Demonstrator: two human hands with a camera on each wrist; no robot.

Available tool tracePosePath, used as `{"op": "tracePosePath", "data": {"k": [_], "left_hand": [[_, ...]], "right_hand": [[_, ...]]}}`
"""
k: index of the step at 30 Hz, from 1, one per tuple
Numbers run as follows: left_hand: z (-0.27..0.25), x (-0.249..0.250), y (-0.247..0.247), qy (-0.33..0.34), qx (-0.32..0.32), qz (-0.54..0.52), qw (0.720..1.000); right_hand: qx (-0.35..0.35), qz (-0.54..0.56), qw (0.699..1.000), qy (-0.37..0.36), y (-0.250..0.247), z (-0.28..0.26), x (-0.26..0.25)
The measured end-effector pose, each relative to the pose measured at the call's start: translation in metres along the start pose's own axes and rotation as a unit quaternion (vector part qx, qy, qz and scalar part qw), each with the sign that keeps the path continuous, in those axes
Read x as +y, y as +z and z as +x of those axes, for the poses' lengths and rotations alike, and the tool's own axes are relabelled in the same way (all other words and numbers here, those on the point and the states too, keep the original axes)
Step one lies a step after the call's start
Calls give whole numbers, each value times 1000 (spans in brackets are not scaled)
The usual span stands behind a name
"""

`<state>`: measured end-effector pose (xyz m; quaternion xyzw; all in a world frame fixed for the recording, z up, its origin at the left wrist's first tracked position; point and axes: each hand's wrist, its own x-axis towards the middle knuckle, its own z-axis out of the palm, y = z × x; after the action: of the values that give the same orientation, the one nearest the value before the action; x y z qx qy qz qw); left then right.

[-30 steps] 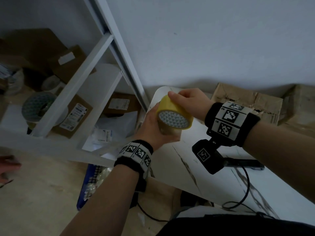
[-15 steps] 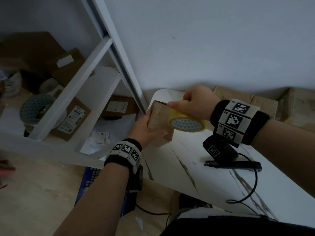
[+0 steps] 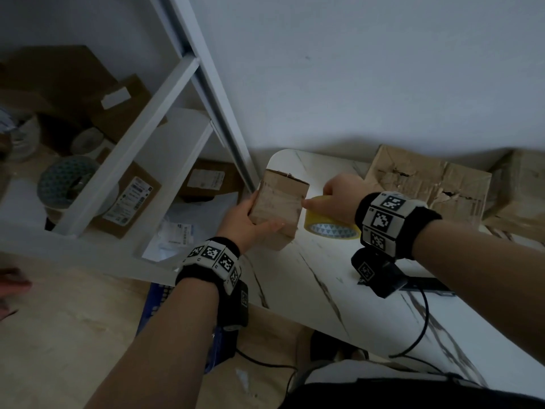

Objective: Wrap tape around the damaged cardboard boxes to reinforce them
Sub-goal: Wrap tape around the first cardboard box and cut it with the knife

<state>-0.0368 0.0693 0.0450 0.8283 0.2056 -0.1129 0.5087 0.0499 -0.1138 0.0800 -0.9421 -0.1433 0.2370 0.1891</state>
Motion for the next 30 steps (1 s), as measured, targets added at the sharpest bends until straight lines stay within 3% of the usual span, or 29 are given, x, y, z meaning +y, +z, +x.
{"op": "tracePosePath", "data": {"k": [8,11,13,15,18,26,30], "left_hand": [[0,-4,-7,-18,15,-15,1000],[-5,3,-8,21,51,76,996],[-9,11,0,60,80,233,967],[-9,17,14,88,72,389,914],[-3,11,24,73,46,473,877],[3,8,3,1,32,474,880],[4,11,-2,27,21,423,905]], "right_hand": [[-11,4,1000,-5,13,7,-9],[-34,15,999,2,19,9,-12],[-48,35,998,12,21,10,-12],[-51,46,998,11,22,11,-13],[-57,43,997,1,24,12,-12],[-63,76,995,-28,25,8,-18],[-86,107,991,-6,22,1,-12]]}}
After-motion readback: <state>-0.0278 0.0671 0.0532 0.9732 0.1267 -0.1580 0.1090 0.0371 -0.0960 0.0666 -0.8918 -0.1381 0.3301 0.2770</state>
